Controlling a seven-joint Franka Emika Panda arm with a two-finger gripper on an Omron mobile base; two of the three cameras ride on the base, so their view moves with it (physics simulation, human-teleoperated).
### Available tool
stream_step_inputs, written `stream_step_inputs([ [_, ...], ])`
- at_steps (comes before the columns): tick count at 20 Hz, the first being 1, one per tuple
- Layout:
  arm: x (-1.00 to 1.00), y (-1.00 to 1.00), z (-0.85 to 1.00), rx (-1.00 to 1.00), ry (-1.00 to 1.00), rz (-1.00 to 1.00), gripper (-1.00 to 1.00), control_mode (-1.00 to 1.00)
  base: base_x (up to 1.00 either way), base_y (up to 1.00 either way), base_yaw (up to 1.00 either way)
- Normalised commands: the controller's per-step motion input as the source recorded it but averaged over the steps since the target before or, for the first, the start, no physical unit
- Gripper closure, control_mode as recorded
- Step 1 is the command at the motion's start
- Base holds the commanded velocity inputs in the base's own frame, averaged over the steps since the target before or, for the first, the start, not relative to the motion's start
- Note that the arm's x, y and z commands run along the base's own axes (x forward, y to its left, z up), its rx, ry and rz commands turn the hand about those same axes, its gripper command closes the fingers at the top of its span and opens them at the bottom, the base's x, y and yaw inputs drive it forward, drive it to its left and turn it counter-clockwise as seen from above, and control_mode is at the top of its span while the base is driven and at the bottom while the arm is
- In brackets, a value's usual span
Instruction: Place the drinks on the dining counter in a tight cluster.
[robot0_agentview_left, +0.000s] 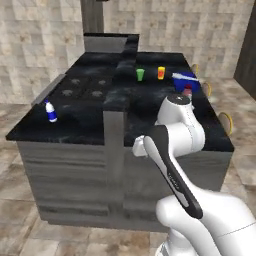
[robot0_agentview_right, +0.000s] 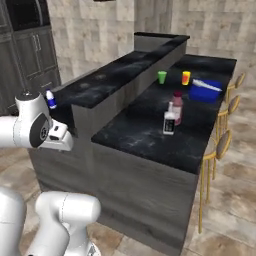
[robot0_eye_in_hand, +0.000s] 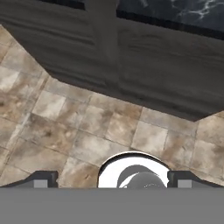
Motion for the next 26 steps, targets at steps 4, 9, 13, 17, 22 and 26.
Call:
stream_step_inputs([
  [4, 0.00, 0.00, 0.00, 0.00, 0.00, 0.00, -1.00, 1.00, 0.51, 1.00, -0.33],
  [9, 0.00, 0.00, 0.00, 0.00, 0.00, 0.00, -1.00, 1.00, 0.41, 1.00, -0.25],
  [13, 0.00, 0.00, 0.00, 0.00, 0.00, 0.00, -1.00, 1.00, 0.56, 1.00, -0.29],
  [17, 0.00, 0.00, 0.00, 0.00, 0.00, 0.00, -1.00, 1.00, 0.77, 1.00, -0.35],
  [22, 0.00, 0.00, 0.00, 0.00, 0.00, 0.00, -1.00, 1.00, 0.85, 1.00, -0.52],
  [26, 0.00, 0.00, 0.00, 0.00, 0.00, 0.00, -1.00, 1.00, 0.47, 0.99, -0.40],
])
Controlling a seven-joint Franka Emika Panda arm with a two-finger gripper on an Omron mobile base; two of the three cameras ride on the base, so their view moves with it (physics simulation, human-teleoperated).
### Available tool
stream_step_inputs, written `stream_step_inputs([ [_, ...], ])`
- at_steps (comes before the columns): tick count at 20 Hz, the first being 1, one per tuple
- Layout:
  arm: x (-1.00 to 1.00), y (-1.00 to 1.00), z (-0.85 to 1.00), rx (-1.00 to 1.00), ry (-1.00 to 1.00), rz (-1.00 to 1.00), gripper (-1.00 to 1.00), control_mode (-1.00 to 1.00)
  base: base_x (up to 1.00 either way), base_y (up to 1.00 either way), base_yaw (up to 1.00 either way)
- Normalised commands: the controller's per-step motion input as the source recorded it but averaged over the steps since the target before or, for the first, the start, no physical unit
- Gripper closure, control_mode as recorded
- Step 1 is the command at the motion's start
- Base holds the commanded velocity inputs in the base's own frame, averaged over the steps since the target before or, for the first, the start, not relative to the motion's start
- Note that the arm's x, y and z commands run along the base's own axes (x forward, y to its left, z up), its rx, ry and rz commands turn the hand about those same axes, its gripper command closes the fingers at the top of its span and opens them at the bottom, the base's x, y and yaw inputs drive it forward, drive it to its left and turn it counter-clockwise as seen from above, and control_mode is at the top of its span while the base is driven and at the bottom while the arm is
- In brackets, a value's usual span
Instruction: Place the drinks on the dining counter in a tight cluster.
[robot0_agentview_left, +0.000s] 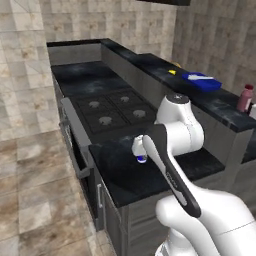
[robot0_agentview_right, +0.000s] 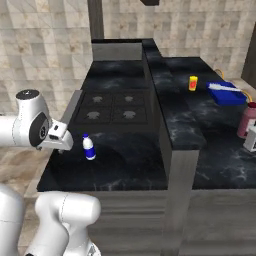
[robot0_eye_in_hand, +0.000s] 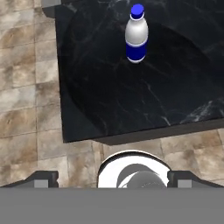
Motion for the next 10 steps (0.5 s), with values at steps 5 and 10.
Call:
stream_step_inputs([
  [5, 0.00, 0.00, 0.00, 0.00, 0.00, 0.00, -1.00, 1.00, 0.03, 0.11, -0.03],
  [10, 0.00, 0.00, 0.00, 0.00, 0.00, 0.00, -1.00, 1.00, 0.00, 0.00, 0.00],
])
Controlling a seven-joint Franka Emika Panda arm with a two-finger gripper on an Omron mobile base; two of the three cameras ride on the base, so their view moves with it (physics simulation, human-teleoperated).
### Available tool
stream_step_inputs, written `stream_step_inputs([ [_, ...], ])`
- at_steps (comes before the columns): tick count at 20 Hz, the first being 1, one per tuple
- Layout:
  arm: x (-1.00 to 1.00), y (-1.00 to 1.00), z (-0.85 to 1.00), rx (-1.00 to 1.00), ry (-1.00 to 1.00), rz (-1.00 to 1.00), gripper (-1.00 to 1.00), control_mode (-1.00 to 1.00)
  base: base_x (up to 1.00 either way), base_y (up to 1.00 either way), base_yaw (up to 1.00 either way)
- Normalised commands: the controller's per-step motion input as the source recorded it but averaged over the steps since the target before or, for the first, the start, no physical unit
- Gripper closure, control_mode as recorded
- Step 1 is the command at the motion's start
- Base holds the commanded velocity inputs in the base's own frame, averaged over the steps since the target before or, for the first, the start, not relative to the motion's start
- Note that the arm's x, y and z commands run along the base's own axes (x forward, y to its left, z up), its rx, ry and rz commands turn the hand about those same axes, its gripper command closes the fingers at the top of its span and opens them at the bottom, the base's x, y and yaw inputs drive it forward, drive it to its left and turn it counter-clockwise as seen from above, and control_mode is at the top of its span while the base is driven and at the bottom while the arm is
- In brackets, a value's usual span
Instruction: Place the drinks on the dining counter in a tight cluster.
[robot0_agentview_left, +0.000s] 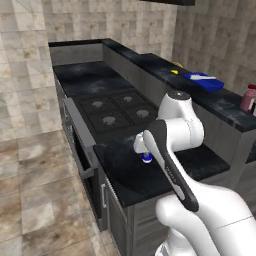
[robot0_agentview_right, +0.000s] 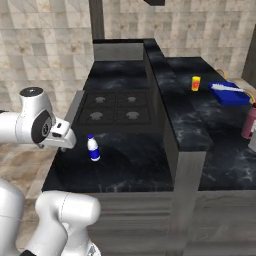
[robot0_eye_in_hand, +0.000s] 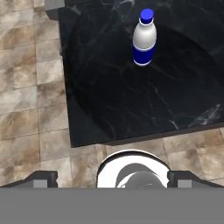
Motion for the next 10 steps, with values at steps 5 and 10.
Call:
stream_step_inputs([
  [5, 0.00, 0.00, 0.00, 0.00, 0.00, 0.00, -1.00, 1.00, 0.10, 0.00, 0.00],
  [10, 0.00, 0.00, 0.00, 0.00, 0.00, 0.00, -1.00, 1.00, 0.52, 0.00, 0.04],
])
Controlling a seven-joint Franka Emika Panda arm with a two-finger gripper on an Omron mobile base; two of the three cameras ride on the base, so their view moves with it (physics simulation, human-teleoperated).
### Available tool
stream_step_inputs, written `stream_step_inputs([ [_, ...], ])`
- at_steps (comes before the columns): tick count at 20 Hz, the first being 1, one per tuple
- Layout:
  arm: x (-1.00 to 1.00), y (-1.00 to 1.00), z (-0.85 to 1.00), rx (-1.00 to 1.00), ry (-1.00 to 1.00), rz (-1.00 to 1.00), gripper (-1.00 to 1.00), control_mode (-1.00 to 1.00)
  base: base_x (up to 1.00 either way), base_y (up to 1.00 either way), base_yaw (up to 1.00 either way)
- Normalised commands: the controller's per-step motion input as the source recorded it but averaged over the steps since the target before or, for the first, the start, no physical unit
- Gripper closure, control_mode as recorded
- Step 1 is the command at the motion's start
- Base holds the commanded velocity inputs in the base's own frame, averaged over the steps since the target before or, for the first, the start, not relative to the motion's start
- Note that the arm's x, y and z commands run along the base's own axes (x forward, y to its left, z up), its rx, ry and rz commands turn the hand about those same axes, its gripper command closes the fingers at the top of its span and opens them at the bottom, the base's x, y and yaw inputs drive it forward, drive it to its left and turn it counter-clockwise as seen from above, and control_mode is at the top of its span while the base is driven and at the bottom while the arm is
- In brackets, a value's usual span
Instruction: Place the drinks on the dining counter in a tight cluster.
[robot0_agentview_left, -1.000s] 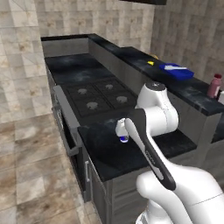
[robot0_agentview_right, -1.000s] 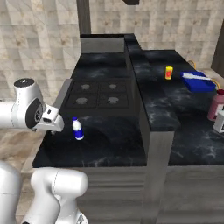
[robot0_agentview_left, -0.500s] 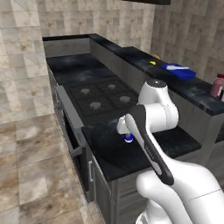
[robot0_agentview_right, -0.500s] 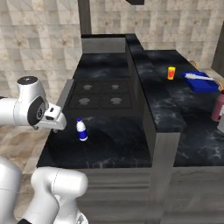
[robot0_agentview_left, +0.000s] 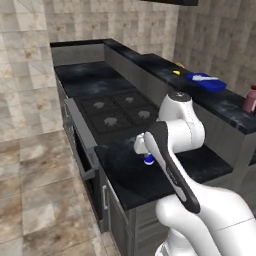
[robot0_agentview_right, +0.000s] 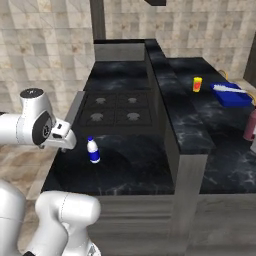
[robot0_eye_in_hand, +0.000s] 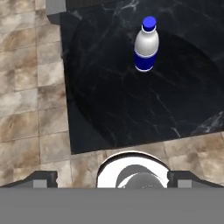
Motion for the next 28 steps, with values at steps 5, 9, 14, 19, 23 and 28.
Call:
stream_step_inputs([
  [5, 0.37, -0.12, 0.00, 0.00, 0.07, 0.07, -1.00, -1.00, 0.53, -0.20, 0.13],
  [9, 0.83, -0.15, 0.00, 0.00, 0.16, 0.10, -1.00, -1.00, 0.00, 0.00, 0.00],
  [14, 0.63, -0.02, 0.00, 0.00, 0.17, 0.01, -1.00, -1.00, 0.00, 0.00, 0.00],
  [19, 0.77, -0.09, -0.01, -0.04, 0.19, -0.03, -1.00, -1.00, 0.00, 0.00, 0.00],
  [23, 0.91, -0.18, -0.14, -0.10, 0.08, -0.02, -1.00, -1.00, 0.00, 0.00, 0.00],
  [28, 0.32, -0.12, -0.14, -0.02, 0.00, 0.00, -1.00, -1.00, 0.00, 0.00, 0.00],
])
